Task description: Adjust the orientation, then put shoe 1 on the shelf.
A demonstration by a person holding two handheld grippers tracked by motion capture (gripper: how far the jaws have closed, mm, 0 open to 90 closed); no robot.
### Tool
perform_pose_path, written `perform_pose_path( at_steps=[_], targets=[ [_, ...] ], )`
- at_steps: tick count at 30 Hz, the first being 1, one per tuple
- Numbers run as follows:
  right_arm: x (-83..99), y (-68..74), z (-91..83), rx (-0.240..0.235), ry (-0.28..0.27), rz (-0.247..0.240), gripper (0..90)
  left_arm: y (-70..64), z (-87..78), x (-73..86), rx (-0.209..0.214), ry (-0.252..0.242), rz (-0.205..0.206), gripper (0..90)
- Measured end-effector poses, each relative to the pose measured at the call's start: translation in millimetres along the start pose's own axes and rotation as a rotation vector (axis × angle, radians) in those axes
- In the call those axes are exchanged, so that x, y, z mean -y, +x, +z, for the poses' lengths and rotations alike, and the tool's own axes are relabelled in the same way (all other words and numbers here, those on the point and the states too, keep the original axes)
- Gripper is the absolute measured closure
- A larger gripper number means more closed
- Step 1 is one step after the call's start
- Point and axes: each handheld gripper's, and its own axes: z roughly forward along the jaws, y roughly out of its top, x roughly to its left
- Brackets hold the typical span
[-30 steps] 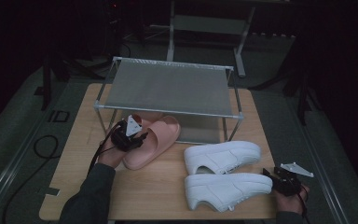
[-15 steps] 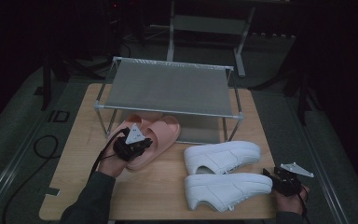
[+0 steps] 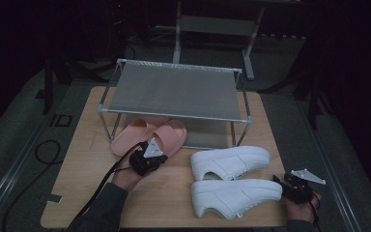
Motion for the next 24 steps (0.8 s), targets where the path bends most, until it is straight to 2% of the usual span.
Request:
perform_pose_path(
  at_steps=[9,19,24],
  targets=[
    [0.1,-0.1,-0.1,0.000,0.001,0.000,47.9,3.8,14.5,2.2,-0.017,0.031,-0.007,90.0],
    [0.1,-0.1,-0.1,0.000,0.001,-0.001,47.9,12.2,21.3,-0.6,-0.038,0.032,-0.019,90.0],
    [0.0,-0.2,-0.1,-0.001,0.001,-0.001,47.8,16.1,24.2,-4.8,-0.032,0.021,-0.022,90.0]
  ],
)
